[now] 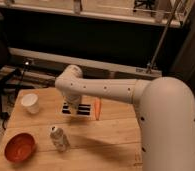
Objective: Place the eraser on the white sponge
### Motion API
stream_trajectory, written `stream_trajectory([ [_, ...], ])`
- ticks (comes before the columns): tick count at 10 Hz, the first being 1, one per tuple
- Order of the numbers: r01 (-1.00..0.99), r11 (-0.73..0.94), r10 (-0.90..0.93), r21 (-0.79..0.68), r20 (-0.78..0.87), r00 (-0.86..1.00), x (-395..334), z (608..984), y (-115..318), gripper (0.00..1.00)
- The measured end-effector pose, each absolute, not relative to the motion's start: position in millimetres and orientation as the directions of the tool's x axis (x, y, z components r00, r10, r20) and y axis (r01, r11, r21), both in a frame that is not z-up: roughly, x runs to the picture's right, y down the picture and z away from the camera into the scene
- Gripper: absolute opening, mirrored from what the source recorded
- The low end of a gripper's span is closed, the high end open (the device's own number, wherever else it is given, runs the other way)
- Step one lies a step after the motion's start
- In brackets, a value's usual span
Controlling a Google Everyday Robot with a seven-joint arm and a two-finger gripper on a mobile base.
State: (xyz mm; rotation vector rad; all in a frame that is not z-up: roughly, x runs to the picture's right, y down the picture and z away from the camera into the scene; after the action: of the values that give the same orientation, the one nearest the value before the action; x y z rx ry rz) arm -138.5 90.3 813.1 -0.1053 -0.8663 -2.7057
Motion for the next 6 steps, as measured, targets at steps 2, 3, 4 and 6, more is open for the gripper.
stream_trajectory([
  [2,0.345,-0.767,-0.299,0.542,0.174,-0.938,-169.4,834.6,59.8,0.00],
  [3,0.355,-0.755,-0.318,0.551,0.166,-0.933,-178.8,842.6,48.4,0.00],
  [4,0.362,-0.734,-0.344,0.574,0.145,-0.928,-187.5,848.7,37.2,0.00],
  [6,0.362,-0.669,-0.404,0.649,0.092,-0.910,-195.8,858.6,16.6,0.00],
])
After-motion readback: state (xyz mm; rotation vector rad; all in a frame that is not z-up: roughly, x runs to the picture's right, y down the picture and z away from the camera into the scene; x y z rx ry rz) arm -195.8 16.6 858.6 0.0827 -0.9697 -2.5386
